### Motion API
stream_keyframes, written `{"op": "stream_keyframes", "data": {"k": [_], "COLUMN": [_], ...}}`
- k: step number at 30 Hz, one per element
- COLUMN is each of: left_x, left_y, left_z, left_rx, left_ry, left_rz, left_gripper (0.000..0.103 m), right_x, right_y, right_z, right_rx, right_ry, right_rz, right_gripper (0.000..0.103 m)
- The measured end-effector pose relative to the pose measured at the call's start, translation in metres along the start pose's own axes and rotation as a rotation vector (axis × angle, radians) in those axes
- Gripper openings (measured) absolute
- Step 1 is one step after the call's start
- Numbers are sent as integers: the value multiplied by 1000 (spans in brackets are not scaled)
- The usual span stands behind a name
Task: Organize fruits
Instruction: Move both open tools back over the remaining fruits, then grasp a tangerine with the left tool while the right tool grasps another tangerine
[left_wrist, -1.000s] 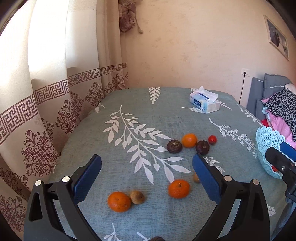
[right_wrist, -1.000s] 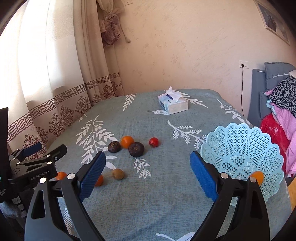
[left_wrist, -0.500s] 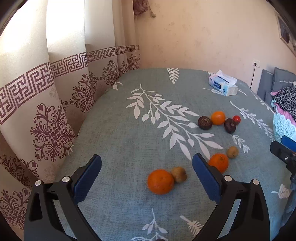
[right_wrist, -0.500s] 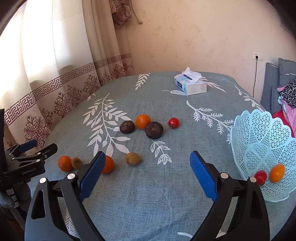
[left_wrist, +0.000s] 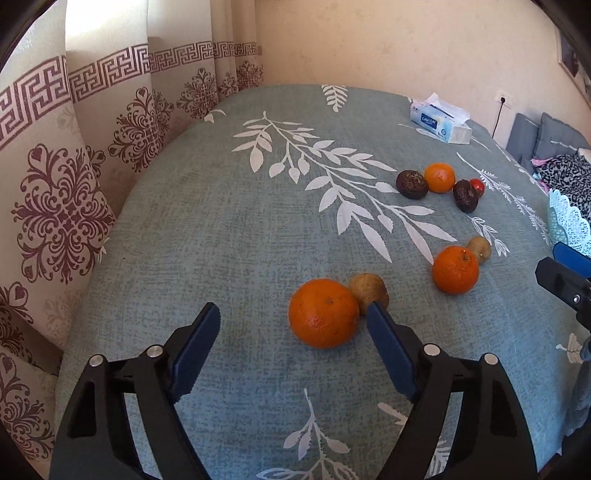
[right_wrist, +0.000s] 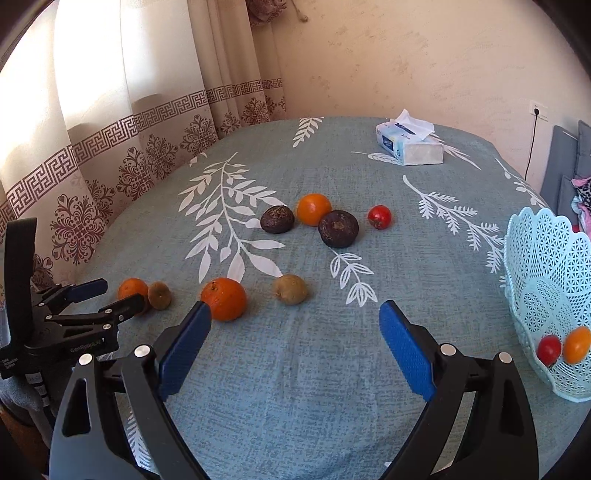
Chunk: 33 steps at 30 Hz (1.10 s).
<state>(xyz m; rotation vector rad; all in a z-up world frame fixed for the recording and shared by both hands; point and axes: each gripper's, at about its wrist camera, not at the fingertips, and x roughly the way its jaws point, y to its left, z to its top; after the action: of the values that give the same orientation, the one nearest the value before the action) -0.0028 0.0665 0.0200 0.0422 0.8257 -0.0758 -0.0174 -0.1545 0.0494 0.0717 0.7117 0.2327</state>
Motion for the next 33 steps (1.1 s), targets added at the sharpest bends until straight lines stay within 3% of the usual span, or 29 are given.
{"op": "stream_keyframes", "data": {"k": [7, 14, 22, 33], "left_x": [11, 15, 6, -13], "left_y": [1, -4, -3, -2], "left_z": [4, 11, 13, 18], "left_rx": [-19, -26, -31, -30], "left_ry": [22, 29, 7, -43], "left_rz": [-39, -99, -89, -76], "left_gripper": [67, 39, 39, 39], "right_x": [12, 27, 49, 83], "right_y": [11, 26, 35, 46], "right_z": [-4, -1, 3, 13], "right_rx": [-21, -53, -54, -42], "right_ry": [45, 76, 141, 212], "right_rz": [38, 60, 109, 149], "right_gripper": [94, 87, 64, 48]}}
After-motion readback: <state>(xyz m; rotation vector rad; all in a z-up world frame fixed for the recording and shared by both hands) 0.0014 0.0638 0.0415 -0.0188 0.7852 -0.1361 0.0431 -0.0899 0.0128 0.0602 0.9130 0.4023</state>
